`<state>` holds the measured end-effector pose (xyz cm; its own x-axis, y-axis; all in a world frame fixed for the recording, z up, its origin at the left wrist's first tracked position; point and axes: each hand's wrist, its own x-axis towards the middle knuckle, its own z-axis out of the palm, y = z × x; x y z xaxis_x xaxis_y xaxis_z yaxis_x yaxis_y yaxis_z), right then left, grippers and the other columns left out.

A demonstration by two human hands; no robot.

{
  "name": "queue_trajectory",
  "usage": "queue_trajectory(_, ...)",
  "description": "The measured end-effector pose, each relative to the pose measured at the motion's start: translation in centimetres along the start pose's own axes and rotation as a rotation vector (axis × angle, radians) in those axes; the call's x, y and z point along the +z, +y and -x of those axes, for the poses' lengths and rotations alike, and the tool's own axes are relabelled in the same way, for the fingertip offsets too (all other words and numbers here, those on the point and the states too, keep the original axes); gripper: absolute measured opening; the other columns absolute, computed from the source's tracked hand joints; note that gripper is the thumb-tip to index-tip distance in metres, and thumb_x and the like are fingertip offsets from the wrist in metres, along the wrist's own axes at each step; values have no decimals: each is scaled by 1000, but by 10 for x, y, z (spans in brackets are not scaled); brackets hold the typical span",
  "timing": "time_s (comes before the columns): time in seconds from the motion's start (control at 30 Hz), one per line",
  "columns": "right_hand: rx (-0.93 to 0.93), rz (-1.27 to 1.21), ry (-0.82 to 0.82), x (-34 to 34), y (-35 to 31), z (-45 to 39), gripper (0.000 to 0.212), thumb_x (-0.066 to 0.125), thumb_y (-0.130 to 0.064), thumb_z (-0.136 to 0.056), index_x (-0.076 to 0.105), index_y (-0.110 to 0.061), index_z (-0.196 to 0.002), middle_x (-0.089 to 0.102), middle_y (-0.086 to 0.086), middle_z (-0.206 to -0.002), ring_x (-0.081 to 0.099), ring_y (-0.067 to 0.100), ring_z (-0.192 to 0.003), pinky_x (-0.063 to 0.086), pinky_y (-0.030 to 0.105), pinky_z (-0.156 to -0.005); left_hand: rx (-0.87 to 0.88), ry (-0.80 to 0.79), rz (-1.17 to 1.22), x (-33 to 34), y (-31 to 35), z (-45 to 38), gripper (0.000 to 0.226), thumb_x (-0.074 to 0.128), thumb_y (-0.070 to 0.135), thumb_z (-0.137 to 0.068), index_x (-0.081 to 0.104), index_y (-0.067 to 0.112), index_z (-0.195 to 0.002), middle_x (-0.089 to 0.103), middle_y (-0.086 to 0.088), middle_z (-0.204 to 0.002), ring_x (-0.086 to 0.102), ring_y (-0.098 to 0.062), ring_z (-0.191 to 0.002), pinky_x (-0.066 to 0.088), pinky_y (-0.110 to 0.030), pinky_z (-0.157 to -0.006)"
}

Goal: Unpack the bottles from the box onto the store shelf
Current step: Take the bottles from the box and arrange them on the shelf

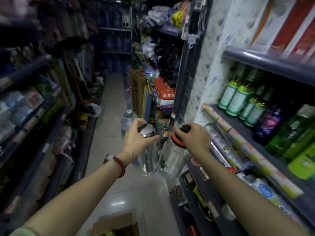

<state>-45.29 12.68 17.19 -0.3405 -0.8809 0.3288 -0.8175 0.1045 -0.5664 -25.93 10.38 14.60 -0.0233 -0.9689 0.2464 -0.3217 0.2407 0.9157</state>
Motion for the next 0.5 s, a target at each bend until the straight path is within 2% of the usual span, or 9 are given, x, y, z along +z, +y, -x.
queue_trajectory(0.07, 29, 39, 32, -16, 0, -8, 46, 57, -63, -82, 49, -23, -59, 49, -6, -53, 52, 18, -56, 27, 26, -43, 16, -30, 59, 8, 10, -14, 61, 89, 33, -57, 50, 27, -103, 61, 9, -106, 59, -10, -104, 51, -36, -93)
queue_trajectory(0.13, 57, 76, 86, -30, -2, -15, 48, 57, -64, -81, 51, -20, -63, 50, -4, -54, 56, 20, -58, 29, 26, -42, 57, -55, 101, 16, 20, -28, 61, 89, 30, -56, 49, 28, -102, 59, 15, -103, 58, -6, -103, 51, -38, -94)
queue_trajectory(0.2, 84, 99, 148, -44, -4, -21, 46, 57, -65, -80, 56, -20, -70, 57, -3, -61, 62, 22, -66, 39, 28, -46, 84, -95, 142, 24, 33, -42, 64, 89, 37, -52, 48, 31, -101, 58, 17, -102, 59, -8, -102, 53, -38, -91)
queue_trajectory(0.27, 131, 116, 202, -60, -7, -26, 45, 59, -65, -78, 63, -22, -91, 68, -1, -80, 66, 23, -84, 47, 30, -58, 107, -142, 179, 33, 46, -56, 66, 89, 36, -53, 47, 31, -104, 59, 13, -102, 60, -11, -99, 54, -31, -84)
queue_trajectory(0.3, 157, 114, 225, -68, -9, -28, 47, 59, -66, -77, 63, -22, -94, 69, -1, -85, 66, 23, -88, 48, 32, -62, 121, -165, 190, 37, 54, -61, 65, 89, 31, -56, 47, 29, -106, 60, 12, -101, 60, -9, -96, 52, -24, -80)
queue_trajectory(0.43, 236, 125, 302, -103, -21, -31, 53, 61, -70, -71, 56, -18, -77, 67, 2, -81, 64, 26, -84, 49, 33, -64, 169, -244, 269, 52, 86, -77, 68, 88, 20, -61, 48, 22, -115, 58, 14, -100, 56, 3, -90, 46, -13, -71)
queue_trajectory(0.5, 247, 124, 333, -124, -28, -29, 50, 64, -65, -72, 58, -16, -77, 65, 0, -79, 62, 24, -83, 47, 32, -64, 186, -289, 313, 59, 100, -82, 70, 89, 21, -60, 49, 22, -117, 58, 14, -101, 58, -1, -92, 48, -13, -72)
